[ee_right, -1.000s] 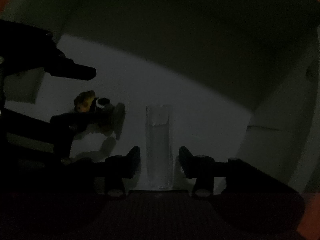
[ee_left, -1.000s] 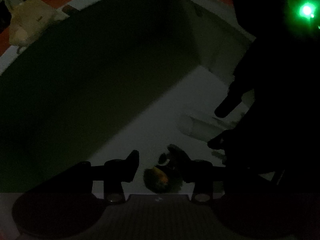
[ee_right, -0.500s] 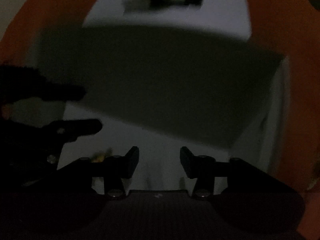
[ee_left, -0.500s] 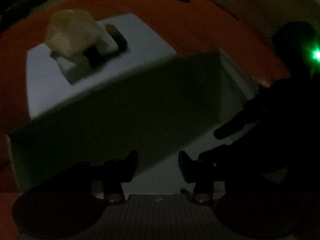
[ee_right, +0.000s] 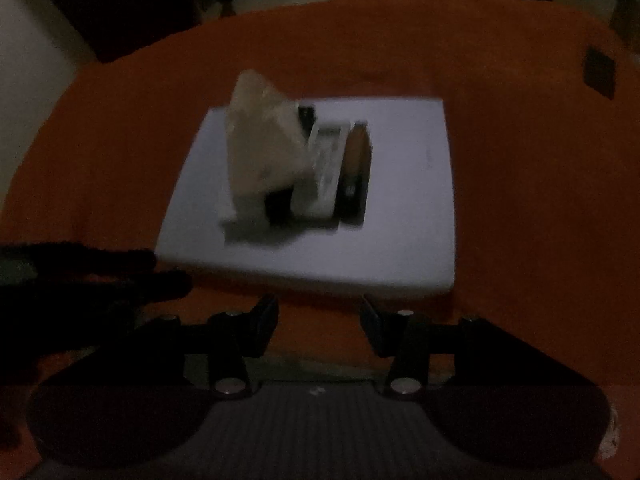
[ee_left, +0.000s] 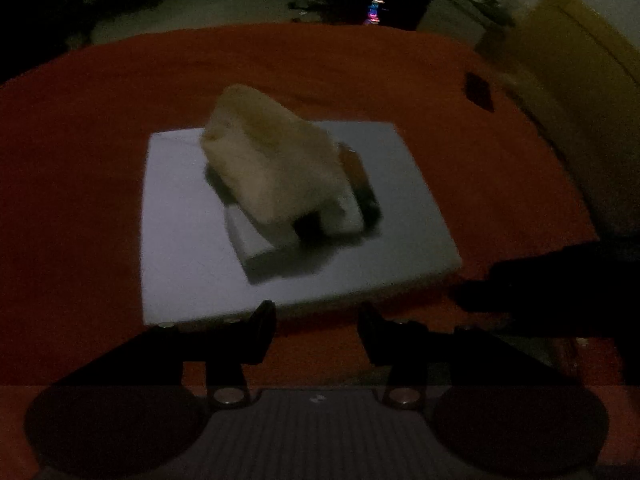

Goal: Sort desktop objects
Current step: 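Grasp the white charger with the left tool while the right tool grasps the amber bottle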

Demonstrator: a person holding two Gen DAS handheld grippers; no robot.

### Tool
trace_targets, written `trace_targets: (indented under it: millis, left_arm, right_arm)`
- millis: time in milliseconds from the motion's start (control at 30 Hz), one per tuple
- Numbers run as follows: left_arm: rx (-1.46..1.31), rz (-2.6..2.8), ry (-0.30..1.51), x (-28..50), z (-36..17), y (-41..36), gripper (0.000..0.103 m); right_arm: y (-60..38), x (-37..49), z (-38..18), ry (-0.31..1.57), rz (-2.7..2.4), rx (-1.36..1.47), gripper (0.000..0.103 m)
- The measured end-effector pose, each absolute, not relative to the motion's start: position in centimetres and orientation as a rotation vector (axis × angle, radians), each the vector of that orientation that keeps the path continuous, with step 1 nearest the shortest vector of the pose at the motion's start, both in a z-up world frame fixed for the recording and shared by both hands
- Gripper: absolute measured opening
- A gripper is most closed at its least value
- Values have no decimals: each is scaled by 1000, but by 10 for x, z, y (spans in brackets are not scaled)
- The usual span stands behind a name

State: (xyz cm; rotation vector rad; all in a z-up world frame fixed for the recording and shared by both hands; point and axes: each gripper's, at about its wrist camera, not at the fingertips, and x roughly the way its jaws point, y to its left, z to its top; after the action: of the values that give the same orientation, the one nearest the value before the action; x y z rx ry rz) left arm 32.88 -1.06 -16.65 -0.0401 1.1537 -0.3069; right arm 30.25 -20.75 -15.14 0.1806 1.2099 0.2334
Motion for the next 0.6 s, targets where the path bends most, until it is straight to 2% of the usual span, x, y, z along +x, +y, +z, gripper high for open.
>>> trace_targets:
  millis: [167, 200, 267, 600]
  left_arm:
    - [-25, -246, 1171, 359, -184, -15, 41]
    - [-18, -235, 1178, 365, -190, -17, 45]
    - [-3, -218, 1186, 376, -202, -21, 45]
    - [0, -140, 1174, 416, -237, -33, 46]
  right_arm:
    - [-249, 377, -161, 1177, 208, 176, 49]
    - [-250, 386, -168, 1179, 199, 169, 49]
    - [-251, 404, -187, 1186, 195, 179, 49]
    - [-240, 449, -249, 1161, 202, 140, 49]
